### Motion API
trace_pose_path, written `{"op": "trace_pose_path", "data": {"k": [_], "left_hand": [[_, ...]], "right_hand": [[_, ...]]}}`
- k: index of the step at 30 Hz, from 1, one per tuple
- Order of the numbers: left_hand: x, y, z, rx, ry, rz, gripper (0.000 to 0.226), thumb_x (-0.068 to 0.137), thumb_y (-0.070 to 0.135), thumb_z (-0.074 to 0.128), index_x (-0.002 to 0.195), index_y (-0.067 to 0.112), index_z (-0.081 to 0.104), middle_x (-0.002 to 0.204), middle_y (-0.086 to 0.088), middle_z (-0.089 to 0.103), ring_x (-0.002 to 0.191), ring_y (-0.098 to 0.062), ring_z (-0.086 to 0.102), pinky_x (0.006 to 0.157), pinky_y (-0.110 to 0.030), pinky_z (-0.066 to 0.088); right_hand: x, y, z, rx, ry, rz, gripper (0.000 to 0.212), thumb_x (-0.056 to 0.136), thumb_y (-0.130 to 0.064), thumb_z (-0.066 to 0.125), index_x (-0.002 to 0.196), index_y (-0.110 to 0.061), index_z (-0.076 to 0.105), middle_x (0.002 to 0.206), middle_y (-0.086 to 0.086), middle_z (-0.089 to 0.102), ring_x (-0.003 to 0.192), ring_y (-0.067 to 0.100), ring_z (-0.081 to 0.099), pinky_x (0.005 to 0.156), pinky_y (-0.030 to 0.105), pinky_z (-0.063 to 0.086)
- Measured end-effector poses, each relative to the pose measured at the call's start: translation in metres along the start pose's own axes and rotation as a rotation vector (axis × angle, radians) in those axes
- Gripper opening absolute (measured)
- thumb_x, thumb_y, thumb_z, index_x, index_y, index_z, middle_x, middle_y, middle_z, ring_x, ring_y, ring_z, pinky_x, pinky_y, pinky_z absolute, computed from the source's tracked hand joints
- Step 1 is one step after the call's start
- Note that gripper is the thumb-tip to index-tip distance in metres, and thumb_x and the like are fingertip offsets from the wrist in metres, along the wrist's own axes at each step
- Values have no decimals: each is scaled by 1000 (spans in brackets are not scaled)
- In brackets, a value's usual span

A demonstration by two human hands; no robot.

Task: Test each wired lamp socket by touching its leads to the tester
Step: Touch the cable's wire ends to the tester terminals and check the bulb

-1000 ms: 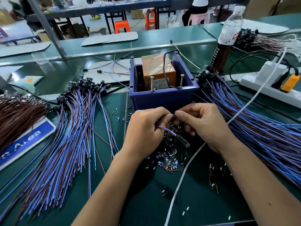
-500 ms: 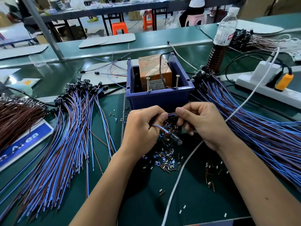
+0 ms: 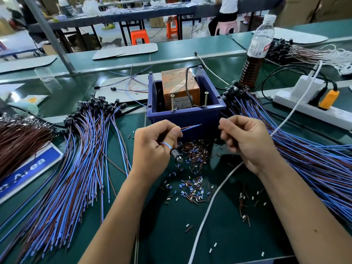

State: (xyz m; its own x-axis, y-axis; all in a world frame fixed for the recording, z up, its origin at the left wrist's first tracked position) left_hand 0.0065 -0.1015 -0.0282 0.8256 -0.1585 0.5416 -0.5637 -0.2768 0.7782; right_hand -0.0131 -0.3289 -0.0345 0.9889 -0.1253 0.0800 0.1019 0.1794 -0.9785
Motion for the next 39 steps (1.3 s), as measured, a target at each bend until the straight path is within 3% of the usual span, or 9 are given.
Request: {"op": "trace_pose_path", "data": {"k": [4, 9, 18, 23, 25, 29, 31, 34, 39], "left_hand": [[-3, 3, 5, -20, -31, -10, 24, 99, 14, 63, 76, 9, 70, 54, -1, 55, 48, -11, 47, 49, -25, 36], [-6, 2, 13, 16, -65, 6, 21, 96, 17, 65, 77, 11, 71, 56, 1, 56, 51, -20, 49, 50, -32, 38], [-10, 7, 25, -94, 27, -24, 24, 100, 19, 62, 78, 13, 71, 64, -1, 66, 55, -20, 60, 55, -29, 46], [-12, 12, 27, -73, 181, 43, 19, 101, 18, 64, 90, 8, 76, 80, 0, 73, 77, -23, 71, 68, -42, 57], [-12, 12, 25, -9, 313, 68, 19, 102, 18, 64, 91, 7, 77, 83, -1, 70, 78, -21, 68, 67, -40, 54], [-12, 11, 19, 32, 492, 56, 18, 102, 16, 63, 92, 10, 77, 77, -1, 62, 70, -19, 58, 61, -35, 45], [-11, 11, 18, -4, 541, -6, 16, 101, 18, 63, 97, 15, 78, 74, 1, 63, 67, -20, 58, 60, -37, 47], [-9, 14, 19, -92, 569, -85, 18, 98, 14, 63, 105, 22, 78, 68, 10, 63, 61, -10, 57, 58, -25, 46], [-8, 16, 19, -127, 586, -141, 24, 98, 11, 65, 95, 32, 76, 70, 8, 67, 63, -3, 62, 62, -12, 44]], "right_hand": [[-5, 5, 15, -23, -113, -46, 21, 84, -36, 76, 95, -19, 79, 81, 8, 72, 50, 10, 49, 37, 19, 34], [-8, 6, 21, -47, -132, -93, 24, 84, -33, 77, 88, -10, 77, 75, 8, 70, 48, 9, 49, 39, 19, 34], [-12, 17, 41, 81, -220, -107, 13, 88, -27, 79, 97, -19, 80, 71, 5, 68, 45, 10, 47, 38, 19, 33], [-12, 14, 46, 244, -145, -86, 12, 86, -21, 73, 92, -17, 82, 76, 4, 70, 46, 8, 47, 36, 17, 32], [-12, 11, 44, 260, -109, -100, 11, 88, -21, 71, 90, -16, 80, 78, 5, 71, 47, 9, 48, 37, 17, 33], [-10, 8, 40, 280, -56, -160, 11, 99, -17, 61, 97, -7, 64, 106, 15, 78, 50, 13, 55, 39, 19, 39], [-8, 9, 38, 225, 13, -203, 6, 103, -10, 59, 102, -6, 63, 97, 15, 78, 46, 13, 53, 39, 19, 38], [-6, 12, 35, 65, 122, -294, 8, 103, -7, 63, 109, -10, 61, 87, 12, 77, 43, 16, 48, 40, 21, 36], [-7, 12, 33, -196, 312, -474, 4, 101, -12, 68, 104, -10, 70, 77, 3, 75, 46, 15, 55, 48, 25, 46]]}}
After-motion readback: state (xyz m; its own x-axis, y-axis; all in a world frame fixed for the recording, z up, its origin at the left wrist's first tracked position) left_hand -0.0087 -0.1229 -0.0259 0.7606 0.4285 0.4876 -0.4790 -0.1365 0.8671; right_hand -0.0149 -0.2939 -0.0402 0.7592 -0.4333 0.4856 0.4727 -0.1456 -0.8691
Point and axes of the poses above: each hand's wrist, its own x-axis towards the middle knuckle, its own z-axis out of the palm, y = z × x, the point moved 1 cm from there along x, towards the middle knuckle
